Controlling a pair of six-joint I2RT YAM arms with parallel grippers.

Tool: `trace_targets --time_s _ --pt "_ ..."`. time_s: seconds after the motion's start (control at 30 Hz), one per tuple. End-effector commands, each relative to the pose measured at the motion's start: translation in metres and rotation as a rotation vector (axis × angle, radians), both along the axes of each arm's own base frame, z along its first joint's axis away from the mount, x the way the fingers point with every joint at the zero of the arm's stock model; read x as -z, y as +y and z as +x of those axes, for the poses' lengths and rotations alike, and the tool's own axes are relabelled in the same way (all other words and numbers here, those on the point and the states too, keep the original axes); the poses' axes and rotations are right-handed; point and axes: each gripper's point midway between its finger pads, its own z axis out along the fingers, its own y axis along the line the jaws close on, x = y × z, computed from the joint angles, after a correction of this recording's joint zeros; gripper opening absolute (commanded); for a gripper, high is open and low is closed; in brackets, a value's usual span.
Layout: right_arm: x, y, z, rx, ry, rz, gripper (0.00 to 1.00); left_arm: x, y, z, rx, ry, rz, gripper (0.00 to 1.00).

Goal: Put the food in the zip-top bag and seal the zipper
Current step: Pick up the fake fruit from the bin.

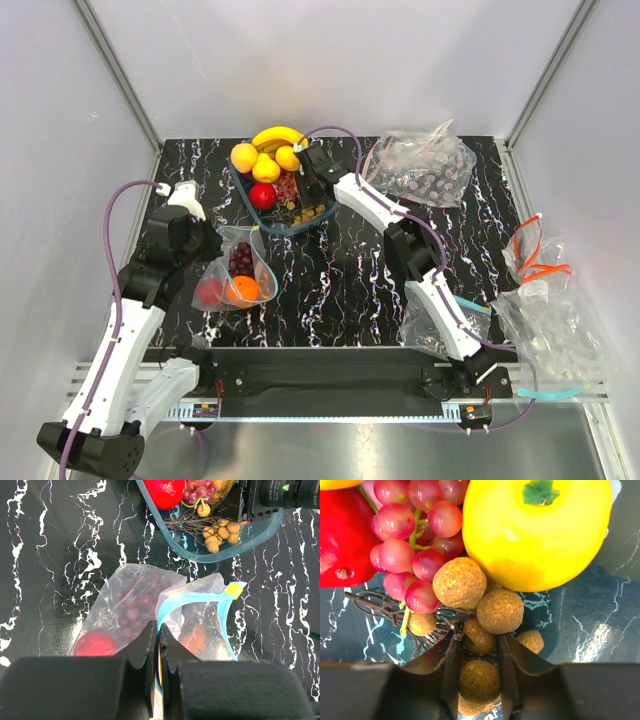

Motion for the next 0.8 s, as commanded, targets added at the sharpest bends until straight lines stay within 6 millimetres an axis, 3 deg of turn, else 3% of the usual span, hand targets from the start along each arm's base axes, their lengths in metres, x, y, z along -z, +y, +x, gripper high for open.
trace_targets --time_s 0.0,0.23,0.43,0.77 --pt "-0.005 0.000 -0.016 -0.060 0.035 0.003 0.28 -0.011 -0.003 0.008 0.015 -0.051 -0.009 0.06" --pt "-0.090 0.002 -0.017 -0.057 -0.113 0.132 0.05 -0.010 -0.002 0.008 0.014 -0.051 -0.008 0.06" --pt "-0.146 -0.001 -0.026 -0.065 -0.204 0.215 0.01 -0.011 -0.002 0.008 0.013 -0.055 -0.007 0.06" --pt "-0.173 -0.012 -0.032 -0.051 -0.261 0.229 0.00 -0.011 -0.001 0.008 0.011 -0.052 -0.006 0.06"
